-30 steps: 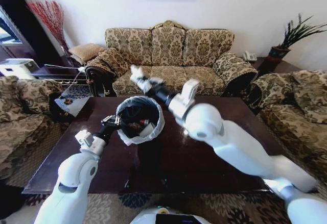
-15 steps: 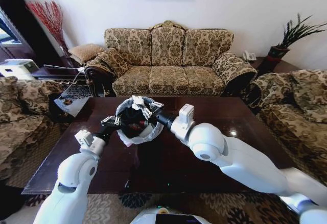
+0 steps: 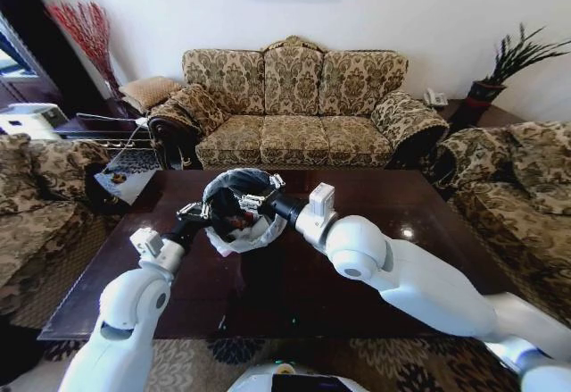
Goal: Move to the front of the table and place the trash on the table into the trash bin.
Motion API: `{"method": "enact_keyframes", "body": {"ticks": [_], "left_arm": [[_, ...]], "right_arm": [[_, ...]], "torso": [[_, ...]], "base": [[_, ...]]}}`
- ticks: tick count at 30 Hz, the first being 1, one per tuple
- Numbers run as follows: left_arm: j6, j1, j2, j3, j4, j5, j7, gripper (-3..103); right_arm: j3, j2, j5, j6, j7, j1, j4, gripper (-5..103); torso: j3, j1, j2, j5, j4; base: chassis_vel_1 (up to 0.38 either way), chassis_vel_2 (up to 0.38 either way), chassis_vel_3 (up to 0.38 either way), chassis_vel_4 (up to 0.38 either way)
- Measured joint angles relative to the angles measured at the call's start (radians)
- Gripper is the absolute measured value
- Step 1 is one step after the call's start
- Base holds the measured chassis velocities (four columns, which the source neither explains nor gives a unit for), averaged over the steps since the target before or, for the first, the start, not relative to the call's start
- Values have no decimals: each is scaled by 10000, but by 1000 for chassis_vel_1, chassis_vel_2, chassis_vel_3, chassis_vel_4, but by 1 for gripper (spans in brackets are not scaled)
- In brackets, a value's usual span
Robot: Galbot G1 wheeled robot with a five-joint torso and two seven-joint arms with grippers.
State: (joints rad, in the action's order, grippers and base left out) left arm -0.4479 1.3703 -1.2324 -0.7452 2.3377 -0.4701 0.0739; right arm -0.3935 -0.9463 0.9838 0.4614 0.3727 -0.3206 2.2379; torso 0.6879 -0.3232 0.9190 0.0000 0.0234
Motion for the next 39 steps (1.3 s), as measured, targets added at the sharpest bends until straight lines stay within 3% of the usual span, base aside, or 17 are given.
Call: {"method": "enact_keyframes", "body": {"ticks": [1,2,7,11,13,14,16,17,21,36,39], "left_arm": [[0,-1,0,0,0,0,0,3],[0,0,-4,-15,-1,0,1,3],[15,44,-43,-115,0,0,1,3],[36,52,-78,-148,11,0,3,3],[66,74,-95,-158,27,-4,12,3],[66,74,-95,-158,27,-4,12,3],[100,112,-92,-165,27,-7,26,3],[111,116,-92,-168,27,-10,29,3],[156,158,-92,-195,30,-12,37,3],[257,227,-198,-225,118,-11,90,3],[261,223,-230,-168,118,6,129,3]], "right_arm": [[103,25,-20,-29,28,-25,-6,88],[338,114,-90,-120,138,-136,-19,97],[915,426,-493,-390,555,-670,-163,100],[1580,719,-1477,-550,889,-1730,-492,100],[3062,773,-2703,-506,772,-3444,-897,100],[3062,773,-2703,-506,772,-3444,-897,100],[5173,317,-3818,-401,137,-6087,-1164,100],[5473,184,-4000,-455,43,-6454,-1229,100],[6210,-277,-4810,-899,-376,-7368,-1626,100],[7702,-1272,-5559,-1671,-789,-8725,-2681,100],[8247,-1609,-6047,-2346,-816,-9492,-2911,100]], "torso": [[0,0,0,0,0],[0,0,0,0,0],[0,0,0,2,1],[0,0,0,2,-1],[0,-1,0,1,-2],[0,-1,0,1,-2],[0,1,1,2,-5],[0,1,0,3,-4],[-1,1,0,1,1],[0,0,1,1,2],[1,-2,0,3,-7]], "base": [[0,0,0,0],[0,0,0,0],[0,0,0,0],[0,0,0,0],[0,0,0,0],[0,0,0,0],[0,0,0,0],[0,0,0,0],[0,0,0,0],[-142,-137,149,148],[-271,-282,254,269]]}}
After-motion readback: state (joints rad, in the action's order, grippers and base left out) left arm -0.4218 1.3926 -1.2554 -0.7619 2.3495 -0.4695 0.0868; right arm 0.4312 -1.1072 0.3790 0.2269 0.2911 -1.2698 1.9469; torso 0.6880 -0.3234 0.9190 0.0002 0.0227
